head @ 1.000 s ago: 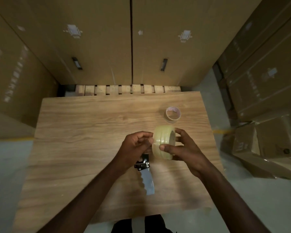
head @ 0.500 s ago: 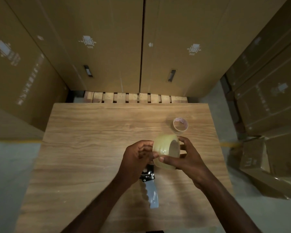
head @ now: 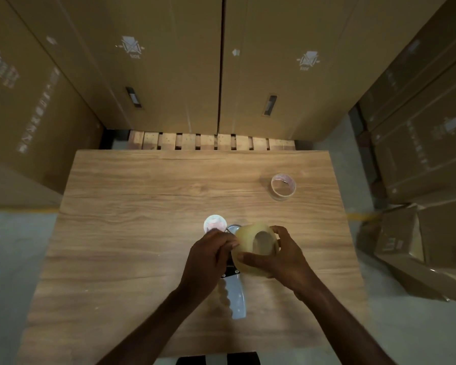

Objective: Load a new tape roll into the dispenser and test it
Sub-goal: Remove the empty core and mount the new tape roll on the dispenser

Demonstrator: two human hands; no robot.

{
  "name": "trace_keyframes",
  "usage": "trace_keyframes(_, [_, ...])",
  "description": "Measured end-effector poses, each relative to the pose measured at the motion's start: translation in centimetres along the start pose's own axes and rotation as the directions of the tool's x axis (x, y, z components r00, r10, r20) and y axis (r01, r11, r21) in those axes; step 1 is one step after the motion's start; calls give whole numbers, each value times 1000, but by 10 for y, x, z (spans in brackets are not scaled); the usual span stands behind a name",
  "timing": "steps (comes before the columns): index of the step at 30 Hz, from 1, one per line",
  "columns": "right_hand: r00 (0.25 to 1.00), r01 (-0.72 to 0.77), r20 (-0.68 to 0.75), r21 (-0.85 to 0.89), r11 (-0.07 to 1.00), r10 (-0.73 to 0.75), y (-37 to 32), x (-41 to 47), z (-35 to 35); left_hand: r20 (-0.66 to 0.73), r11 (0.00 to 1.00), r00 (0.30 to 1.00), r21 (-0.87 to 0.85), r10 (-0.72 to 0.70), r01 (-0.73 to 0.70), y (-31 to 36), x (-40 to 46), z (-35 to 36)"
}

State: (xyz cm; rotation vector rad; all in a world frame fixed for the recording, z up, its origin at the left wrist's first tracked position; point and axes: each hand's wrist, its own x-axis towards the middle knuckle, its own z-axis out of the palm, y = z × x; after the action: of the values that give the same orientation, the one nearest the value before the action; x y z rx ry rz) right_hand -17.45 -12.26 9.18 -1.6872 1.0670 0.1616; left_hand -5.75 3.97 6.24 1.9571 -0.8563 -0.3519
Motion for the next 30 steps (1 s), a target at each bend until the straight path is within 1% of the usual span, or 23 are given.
trace_keyframes(2, [997, 41, -58, -175, 984, -52, 13, 7, 6, 26, 990, 995, -97, -99, 101, -5, -7, 9])
trace_keyframes(3, [994, 63, -66, -256, 965, -82, 18, 11, 8, 46, 972, 985, -160, -169, 174, -6, -9, 13])
trace_keyframes(4, [991, 93, -56, -340, 936, -119, 22, 16, 12, 81, 928, 960, -245, -269, 281, -8, -11, 17])
trace_keyframes(6, [982, 151, -23, -496, 855, -187, 28, 27, 19, 173, 754, 866, -433, -468, 494, -16, -10, 19])
trace_keyframes(7, [977, 165, -26, -532, 831, -211, 28, 31, 22, 216, 655, 814, -501, -539, 566, -20, -8, 19])
trace_keyframes(10, [957, 205, -52, -575, 792, -286, 21, 44, 29, 336, 415, 666, -575, -666, 705, -34, -1, 18])
trace_keyframes(13, [929, 270, -21, -646, 714, -370, 13, 57, 35, 413, 220, 538, -605, -735, 765, -45, 9, 18])
trace_keyframes(16, [929, 310, 60, -666, 679, -365, 3, 65, 39, 445, 69, 447, -645, -776, 761, -50, 19, 15])
trace_keyframes(19, [919, 356, 139, -695, 624, -370, -3, 69, 39, 487, -90, 311, -639, -816, 764, -51, 23, 18])
trace_keyframes(21, [913, 380, 183, -707, 596, -364, -4, 71, 38, 523, -182, 240, -630, -817, 755, -51, 23, 20])
trace_keyframes(23, [908, 395, 213, -722, 568, -362, -6, 72, 38, 531, -236, 189, -631, -826, 739, -52, 23, 20])
trace_keyframes(25, [908, 397, 223, -726, 561, -355, -5, 73, 40, 523, -251, 161, -627, -837, 737, -53, 21, 19])
trace_keyframes(27, [912, 396, 235, -715, 576, -336, -3, 74, 41, 503, -233, 141, -608, -853, 759, -52, 20, 19])
trace_keyframes(30, [911, 409, 259, -673, 617, -322, 3, 76, 41, 427, -186, 105, -586, -898, 789, -48, 21, 23])
